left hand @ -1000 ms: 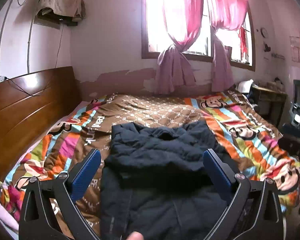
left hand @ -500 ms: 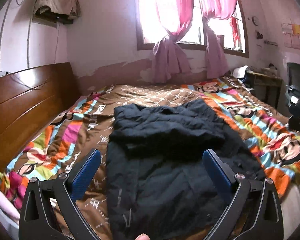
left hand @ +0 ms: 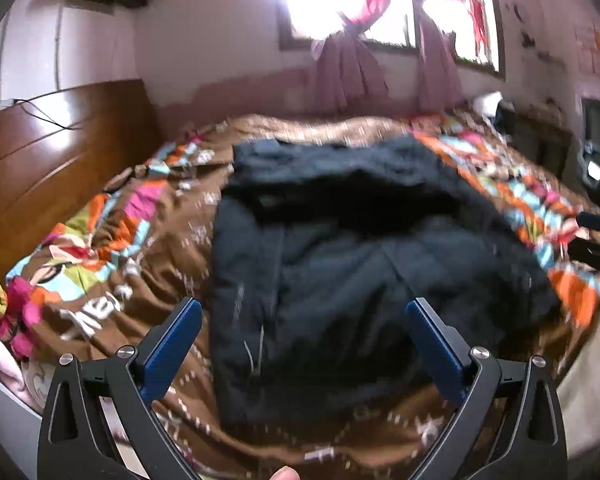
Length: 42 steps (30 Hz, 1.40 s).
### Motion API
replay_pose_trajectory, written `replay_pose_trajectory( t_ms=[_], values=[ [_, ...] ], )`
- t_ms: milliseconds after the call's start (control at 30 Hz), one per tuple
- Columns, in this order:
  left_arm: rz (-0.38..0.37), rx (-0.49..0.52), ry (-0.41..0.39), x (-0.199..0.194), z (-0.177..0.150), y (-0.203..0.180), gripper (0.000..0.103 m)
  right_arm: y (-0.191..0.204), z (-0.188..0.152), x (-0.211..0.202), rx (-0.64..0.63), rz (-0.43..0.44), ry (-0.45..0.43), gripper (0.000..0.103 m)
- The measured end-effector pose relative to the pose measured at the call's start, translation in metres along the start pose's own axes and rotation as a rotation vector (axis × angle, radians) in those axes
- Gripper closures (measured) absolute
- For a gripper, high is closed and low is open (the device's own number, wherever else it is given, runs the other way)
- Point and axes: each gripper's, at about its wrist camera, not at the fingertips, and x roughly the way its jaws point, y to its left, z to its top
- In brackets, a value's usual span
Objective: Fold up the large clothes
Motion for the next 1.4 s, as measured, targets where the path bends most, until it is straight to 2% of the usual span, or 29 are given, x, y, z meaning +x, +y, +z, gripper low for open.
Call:
replay_pose_trajectory(
  t_ms=[167,267,433,567,667,767,933,1033,1200,1400],
  values=[
    [0.002,0.073,0.085,0.019,-0.03,-0.011,0.003,-0.006,-0.024,0.026,0.0,-0.012,0.142,0.0],
    [0.057,0.084,0.141,0.032,-0.042,-0.014,0.003,-0.003,-0.035,0.037,-0.017,-0.012,0.201,0.0],
    [0.043,0.069,0.187,0.04,-0.048,-0.01,0.003,0.002,-0.048,0.046,-0.05,-0.016,0.253,0.0],
    [0.009,0.102,0.241,0.045,-0.055,-0.013,0.003,0.007,-0.057,0.054,-0.075,-0.031,0.292,0.0],
    [0.033,0.155,0.289,0.052,-0.063,-0.02,0.003,0.008,-0.062,0.063,-0.088,-0.042,0.323,0.0],
    [0.075,0.201,0.322,0.063,-0.069,-0.027,0.003,0.009,-0.065,0.076,-0.104,-0.1,0.368,0.0],
    [0.102,0.244,0.36,0.073,-0.079,-0.031,0.003,0.016,-0.074,0.092,-0.174,-0.136,0.431,0.0],
    [0.119,0.247,0.4,0.082,-0.084,-0.028,0.003,0.021,-0.079,0.101,-0.221,-0.156,0.453,0.0],
    [0.116,0.197,0.422,0.086,-0.085,-0.017,0.003,0.018,-0.079,0.11,-0.254,-0.268,0.397,0.0],
    [0.09,0.173,0.399,0.081,-0.081,-0.013,0.003,0.007,-0.079,0.129,-0.236,-0.261,0.387,0.0]
  ],
)
